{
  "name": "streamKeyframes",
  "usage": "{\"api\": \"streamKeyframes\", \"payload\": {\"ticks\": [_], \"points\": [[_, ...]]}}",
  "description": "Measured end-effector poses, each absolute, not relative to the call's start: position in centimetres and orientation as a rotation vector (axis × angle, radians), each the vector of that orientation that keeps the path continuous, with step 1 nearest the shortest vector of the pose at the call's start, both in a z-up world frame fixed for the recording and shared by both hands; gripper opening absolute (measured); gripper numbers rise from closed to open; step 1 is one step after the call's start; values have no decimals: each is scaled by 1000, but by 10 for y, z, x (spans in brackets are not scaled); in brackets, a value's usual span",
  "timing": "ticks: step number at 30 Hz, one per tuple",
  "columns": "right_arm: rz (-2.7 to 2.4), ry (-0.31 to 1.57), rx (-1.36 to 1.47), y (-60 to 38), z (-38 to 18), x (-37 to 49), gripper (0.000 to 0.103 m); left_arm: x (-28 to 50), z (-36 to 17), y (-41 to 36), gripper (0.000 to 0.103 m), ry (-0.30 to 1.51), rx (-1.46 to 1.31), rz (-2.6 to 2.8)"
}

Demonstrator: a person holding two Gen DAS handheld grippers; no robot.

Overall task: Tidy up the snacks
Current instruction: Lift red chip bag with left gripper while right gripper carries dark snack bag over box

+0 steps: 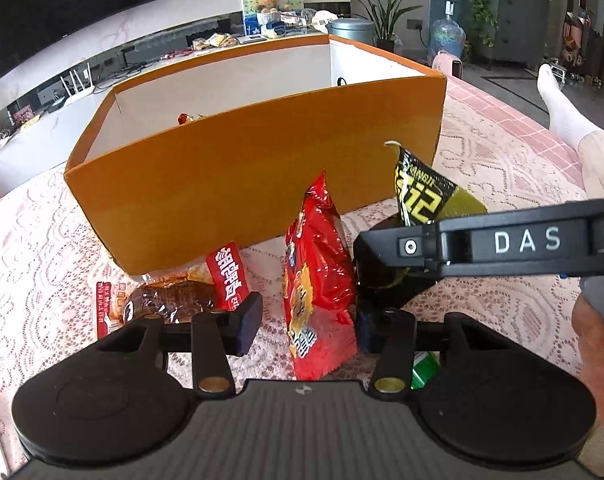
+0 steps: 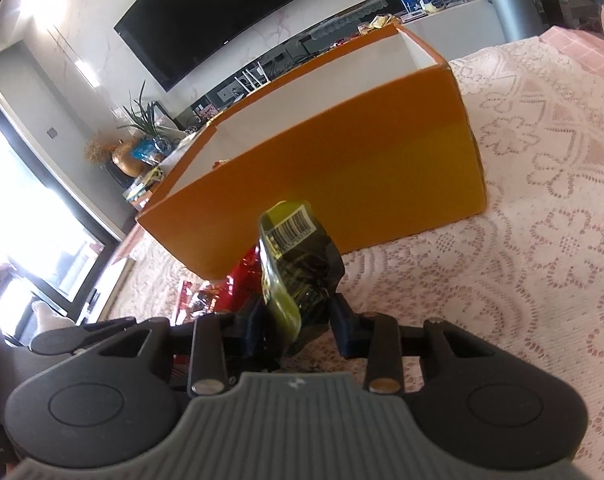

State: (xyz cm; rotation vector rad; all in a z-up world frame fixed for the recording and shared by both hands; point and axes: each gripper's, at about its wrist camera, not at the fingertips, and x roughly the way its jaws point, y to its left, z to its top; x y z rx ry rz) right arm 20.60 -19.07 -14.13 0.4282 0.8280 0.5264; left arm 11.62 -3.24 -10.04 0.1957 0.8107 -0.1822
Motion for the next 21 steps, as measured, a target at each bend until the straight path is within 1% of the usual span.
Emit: {"api": "streamKeyframes", "payload": {"ticks": [2, 3, 10, 21], "points": [[520, 832, 425, -191, -142, 206, 34, 116, -101, -32, 30, 808, 189, -174], [521, 832, 428, -192, -143, 206, 34, 116, -102, -32, 28, 809, 183, -170], [514, 795, 373, -191, -136, 200, 34, 103, -94, -27, 27, 776, 112, -178], [519, 695, 247, -197, -106, 167, 34, 79, -48, -25, 27, 713, 49, -168]]}}
